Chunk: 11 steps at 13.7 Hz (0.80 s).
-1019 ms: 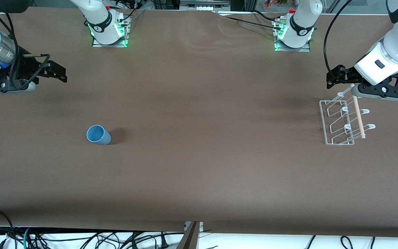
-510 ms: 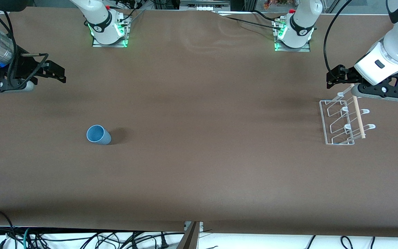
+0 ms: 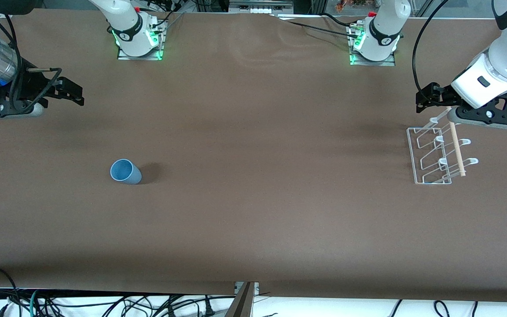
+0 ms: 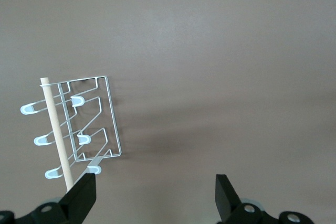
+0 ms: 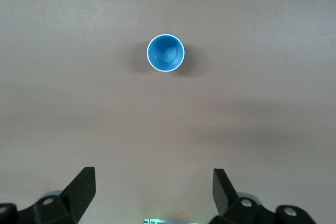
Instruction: Transfer cup to left arm and place on rack
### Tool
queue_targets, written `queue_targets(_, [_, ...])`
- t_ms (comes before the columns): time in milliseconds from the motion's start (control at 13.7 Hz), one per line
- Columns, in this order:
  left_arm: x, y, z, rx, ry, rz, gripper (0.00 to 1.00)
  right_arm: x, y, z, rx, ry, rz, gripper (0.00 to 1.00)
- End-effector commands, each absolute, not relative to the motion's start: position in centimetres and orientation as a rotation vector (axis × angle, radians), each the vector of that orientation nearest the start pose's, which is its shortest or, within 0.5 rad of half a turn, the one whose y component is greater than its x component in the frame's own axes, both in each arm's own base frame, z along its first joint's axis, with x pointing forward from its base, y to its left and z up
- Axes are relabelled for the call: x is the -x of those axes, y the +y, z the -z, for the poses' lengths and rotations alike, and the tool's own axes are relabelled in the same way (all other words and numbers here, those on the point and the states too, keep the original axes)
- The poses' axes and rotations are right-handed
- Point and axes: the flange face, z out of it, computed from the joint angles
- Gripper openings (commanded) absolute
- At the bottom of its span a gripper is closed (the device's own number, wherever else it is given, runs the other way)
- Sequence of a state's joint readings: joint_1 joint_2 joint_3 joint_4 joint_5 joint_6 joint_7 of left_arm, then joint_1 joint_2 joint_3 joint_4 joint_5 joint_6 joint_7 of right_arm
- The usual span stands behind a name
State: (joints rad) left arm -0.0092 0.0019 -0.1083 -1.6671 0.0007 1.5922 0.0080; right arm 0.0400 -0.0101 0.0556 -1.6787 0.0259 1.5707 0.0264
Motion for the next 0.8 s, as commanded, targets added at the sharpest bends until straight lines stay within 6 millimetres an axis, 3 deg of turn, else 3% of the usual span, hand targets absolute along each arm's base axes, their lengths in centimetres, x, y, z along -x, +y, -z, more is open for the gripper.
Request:
queue_targets(0, [-54.4,-6.6,-58.4,3.136,0.177,-0.116,1.0,-54.6,5.3,-58.3,3.121,-0.123,-0.155,0.99])
queue_targets(291, [-54.4,-6.6,-58.4,3.136,0.177,-0.116,1.0,-55.8,5.1,-56.9,3.125,-0.123,-0.15,0.99])
queue_targets(510, [-54.4,-6.6,-58.4,3.136,0.177,-0.116,1.0,-58.8,3.6,-51.9,3.135,-0.197,-0.171,0.99])
queue_targets(728, [-54.4,-6.7,-58.4,3.136,0.18,-0.116,1.0,-61.7,1.5,-44.6,3.12,-0.266,-0.199,0.99])
